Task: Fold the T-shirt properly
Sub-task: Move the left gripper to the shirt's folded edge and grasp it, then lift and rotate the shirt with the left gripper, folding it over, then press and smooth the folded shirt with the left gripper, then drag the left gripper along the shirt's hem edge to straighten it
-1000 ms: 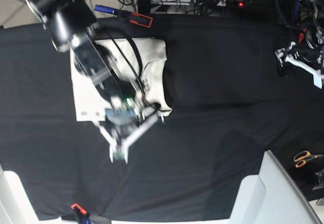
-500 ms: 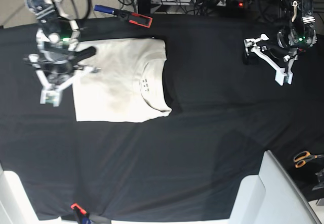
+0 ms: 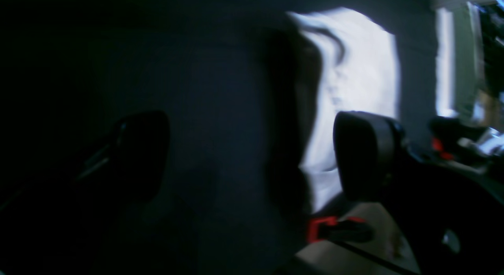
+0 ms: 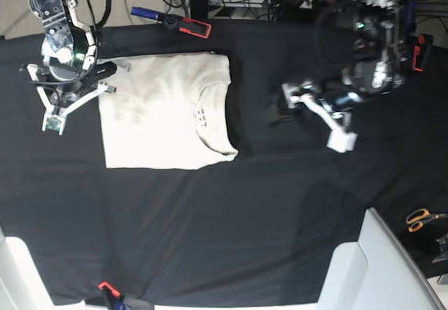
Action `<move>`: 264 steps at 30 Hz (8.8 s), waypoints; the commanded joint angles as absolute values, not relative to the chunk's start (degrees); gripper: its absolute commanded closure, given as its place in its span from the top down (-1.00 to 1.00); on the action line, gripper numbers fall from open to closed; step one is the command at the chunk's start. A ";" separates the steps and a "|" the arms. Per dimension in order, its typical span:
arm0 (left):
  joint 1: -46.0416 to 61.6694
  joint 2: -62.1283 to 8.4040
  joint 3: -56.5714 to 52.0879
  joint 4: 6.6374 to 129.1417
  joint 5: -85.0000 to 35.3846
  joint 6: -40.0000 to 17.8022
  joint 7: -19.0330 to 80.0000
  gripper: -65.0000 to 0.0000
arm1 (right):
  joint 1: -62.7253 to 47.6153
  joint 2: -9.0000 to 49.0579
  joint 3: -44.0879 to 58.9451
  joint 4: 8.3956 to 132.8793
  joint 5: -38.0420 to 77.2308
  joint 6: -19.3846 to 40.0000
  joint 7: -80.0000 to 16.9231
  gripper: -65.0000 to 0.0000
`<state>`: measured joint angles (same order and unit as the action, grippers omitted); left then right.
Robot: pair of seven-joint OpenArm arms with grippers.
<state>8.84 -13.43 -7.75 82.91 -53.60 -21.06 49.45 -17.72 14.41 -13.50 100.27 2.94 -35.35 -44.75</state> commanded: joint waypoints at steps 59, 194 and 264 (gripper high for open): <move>-5.49 4.18 5.14 55.25 -35.38 -21.32 46.46 -1.00 | -18.95 14.90 -12.88 101.05 2.24 -35.56 -43.56 -1.00; -43.91 6.55 59.91 31.69 16.31 -12.79 34.59 0.44 | -19.12 14.81 -13.23 100.70 2.24 -35.56 -43.56 -1.00; -51.91 1.45 37.85 14.73 -27.38 -22.20 19.91 0.43 | -19.47 14.46 -13.49 100.70 2.24 -35.56 -43.74 -1.00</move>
<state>-49.69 1.32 37.95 14.17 -26.57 -22.35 21.12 -19.73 14.09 -13.61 99.98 2.94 -35.31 -44.60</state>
